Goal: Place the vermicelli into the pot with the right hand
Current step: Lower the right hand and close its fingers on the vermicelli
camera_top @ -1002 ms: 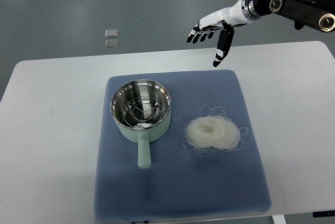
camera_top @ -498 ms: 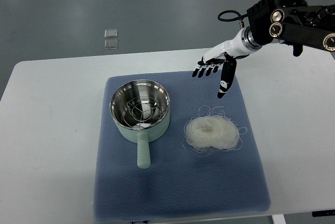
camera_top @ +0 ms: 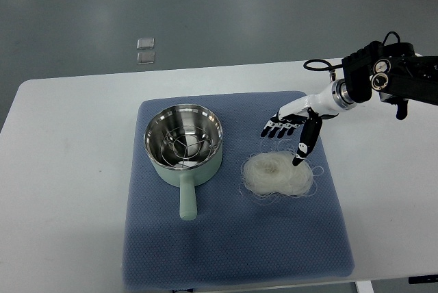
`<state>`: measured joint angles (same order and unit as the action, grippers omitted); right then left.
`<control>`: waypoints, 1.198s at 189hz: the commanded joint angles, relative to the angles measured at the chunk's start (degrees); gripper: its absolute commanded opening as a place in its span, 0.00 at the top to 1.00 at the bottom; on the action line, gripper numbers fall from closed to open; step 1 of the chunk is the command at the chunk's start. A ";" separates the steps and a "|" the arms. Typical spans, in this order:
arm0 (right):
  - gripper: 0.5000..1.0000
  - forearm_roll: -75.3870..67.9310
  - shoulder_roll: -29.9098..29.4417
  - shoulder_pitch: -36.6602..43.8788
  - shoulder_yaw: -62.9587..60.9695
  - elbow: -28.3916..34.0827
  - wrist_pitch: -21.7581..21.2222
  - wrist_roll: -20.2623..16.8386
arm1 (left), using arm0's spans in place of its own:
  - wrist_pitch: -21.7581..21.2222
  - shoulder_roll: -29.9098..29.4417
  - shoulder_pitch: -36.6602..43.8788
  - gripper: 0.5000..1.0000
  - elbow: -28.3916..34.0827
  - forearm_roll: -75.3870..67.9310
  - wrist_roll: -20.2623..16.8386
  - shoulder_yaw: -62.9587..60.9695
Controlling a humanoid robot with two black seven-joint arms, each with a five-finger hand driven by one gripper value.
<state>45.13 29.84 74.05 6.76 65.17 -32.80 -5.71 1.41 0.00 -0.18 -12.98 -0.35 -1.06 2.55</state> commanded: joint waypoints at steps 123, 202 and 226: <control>0.20 7.51 -0.66 -12.00 -5.27 1.28 7.83 6.41 | -0.01 0.00 0.00 0.00 0.06 0.00 0.10 -0.01; 1.00 11.03 1.54 -9.80 -5.27 3.47 11.61 10.64 | -0.01 0.00 0.00 0.00 -0.03 0.00 0.18 -0.01; 1.00 9.63 4.53 -4.88 -5.62 5.67 10.91 10.81 | -0.01 0.00 0.00 0.00 -0.03 0.00 0.18 -0.01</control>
<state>55.74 32.05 65.29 1.47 69.03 -21.26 4.92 1.39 0.00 -0.18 -13.01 -0.35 -0.88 2.55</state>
